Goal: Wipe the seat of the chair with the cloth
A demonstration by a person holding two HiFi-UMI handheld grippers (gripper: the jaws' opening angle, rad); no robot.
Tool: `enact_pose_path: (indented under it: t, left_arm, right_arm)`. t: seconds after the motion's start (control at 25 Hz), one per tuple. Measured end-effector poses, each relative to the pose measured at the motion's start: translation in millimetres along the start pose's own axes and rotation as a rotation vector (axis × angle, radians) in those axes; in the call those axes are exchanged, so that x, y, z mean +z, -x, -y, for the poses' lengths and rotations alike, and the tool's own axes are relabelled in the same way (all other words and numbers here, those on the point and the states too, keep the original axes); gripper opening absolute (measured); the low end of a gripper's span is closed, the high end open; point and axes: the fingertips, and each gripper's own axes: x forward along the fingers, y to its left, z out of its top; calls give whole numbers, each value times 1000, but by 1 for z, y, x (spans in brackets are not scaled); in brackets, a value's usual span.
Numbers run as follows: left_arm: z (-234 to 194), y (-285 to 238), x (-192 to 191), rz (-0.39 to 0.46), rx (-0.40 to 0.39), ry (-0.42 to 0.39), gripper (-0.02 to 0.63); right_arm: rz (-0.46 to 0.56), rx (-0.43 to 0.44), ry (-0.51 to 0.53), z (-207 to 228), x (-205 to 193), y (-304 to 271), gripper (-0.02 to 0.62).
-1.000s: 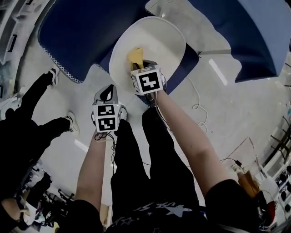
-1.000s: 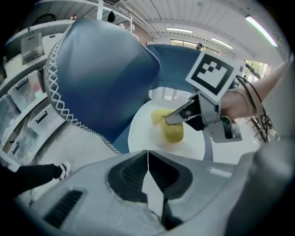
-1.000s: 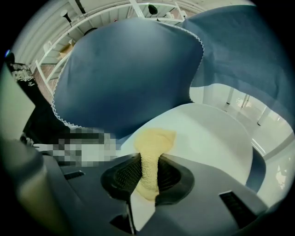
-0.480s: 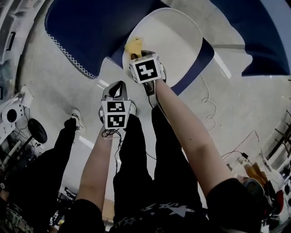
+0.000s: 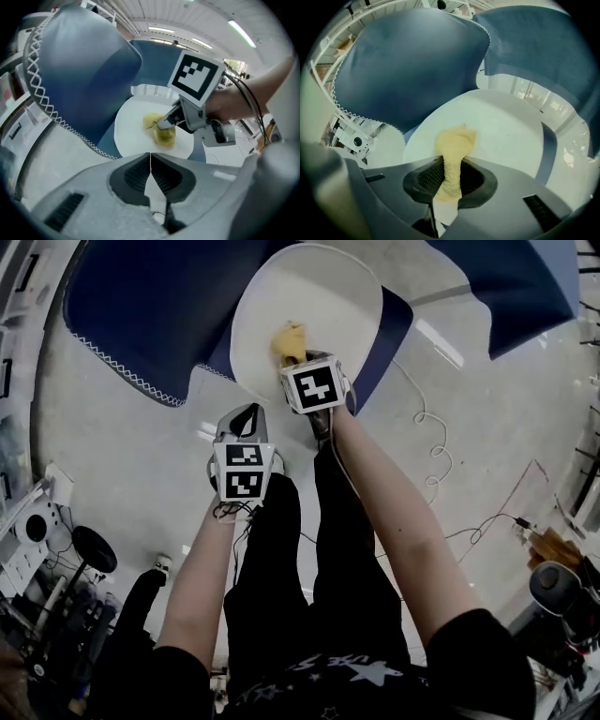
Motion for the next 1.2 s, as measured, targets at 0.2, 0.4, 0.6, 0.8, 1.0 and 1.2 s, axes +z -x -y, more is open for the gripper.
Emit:
enact_pose_path:
  t: [0.2, 0.4, 0.6, 0.8, 1.0, 1.2]
  left_arm:
    - [11, 0, 2, 19, -35, -68, 21]
    - [13, 9, -11, 13, -20, -28, 21]
    - [25, 13, -13, 11, -26, -29, 21]
    - [37, 22, -8, -2, -26, -16, 21]
    - [30, 31, -8, -2, -4, -1, 21]
    - [4, 45, -11, 19, 36, 16, 21]
  right_arm:
    - [-36, -76, -100, 36, -44, 25, 72]
    - [-44, -156, -143, 67, -73, 50, 72]
    - [-86, -201, -140, 87, -94, 62, 72]
    - [-105, -225, -132, 101, -102, 80, 72]
    - [-61, -138, -88, 71, -79, 83, 72]
    - [-17, -63, -17, 17, -44, 74, 72]
